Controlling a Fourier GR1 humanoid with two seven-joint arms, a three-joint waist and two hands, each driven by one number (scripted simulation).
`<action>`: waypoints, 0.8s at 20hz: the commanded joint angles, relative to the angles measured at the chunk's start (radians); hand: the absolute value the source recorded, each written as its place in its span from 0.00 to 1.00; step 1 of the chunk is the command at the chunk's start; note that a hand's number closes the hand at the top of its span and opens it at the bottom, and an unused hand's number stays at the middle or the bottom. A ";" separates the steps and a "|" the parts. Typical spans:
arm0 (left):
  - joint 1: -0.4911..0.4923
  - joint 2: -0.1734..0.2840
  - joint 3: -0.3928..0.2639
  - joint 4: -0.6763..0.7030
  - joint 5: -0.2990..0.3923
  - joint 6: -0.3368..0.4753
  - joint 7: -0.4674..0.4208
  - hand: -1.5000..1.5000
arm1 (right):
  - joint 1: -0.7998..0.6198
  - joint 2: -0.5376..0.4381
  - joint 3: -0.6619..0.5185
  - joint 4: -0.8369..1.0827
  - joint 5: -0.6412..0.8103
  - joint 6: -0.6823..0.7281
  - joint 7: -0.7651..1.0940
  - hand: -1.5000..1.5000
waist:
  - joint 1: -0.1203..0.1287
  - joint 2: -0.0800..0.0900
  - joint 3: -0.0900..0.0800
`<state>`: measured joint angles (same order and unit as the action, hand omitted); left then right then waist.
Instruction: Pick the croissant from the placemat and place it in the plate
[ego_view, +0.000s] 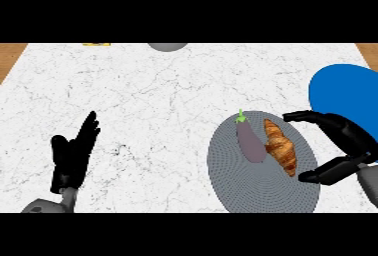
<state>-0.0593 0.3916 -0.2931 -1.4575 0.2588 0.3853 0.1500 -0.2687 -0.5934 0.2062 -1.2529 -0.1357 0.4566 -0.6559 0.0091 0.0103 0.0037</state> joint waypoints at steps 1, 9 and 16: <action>0.002 -0.021 -0.017 0.001 -0.026 0.024 0.011 0.50 | -0.044 -0.083 0.039 0.054 0.216 -0.037 -0.130 0.00 | 0.010 -0.005 -0.002; -0.048 -0.060 -0.001 0.072 -0.052 0.028 0.009 0.50 | -0.201 -0.157 0.104 0.050 0.426 -0.074 -0.013 0.00 | 0.001 -0.008 -0.004; 0.010 0.004 0.041 0.002 -0.019 -0.055 0.011 0.50 | -0.243 -0.165 0.203 -0.018 0.535 0.081 0.153 0.00 | 0.003 -0.011 -0.005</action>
<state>-0.0686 0.3543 -0.2895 -1.4355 0.2165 0.3831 0.1683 -0.4766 -0.7687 0.3652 -1.2506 0.3406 0.4753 -0.5839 0.0097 0.0001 -0.0007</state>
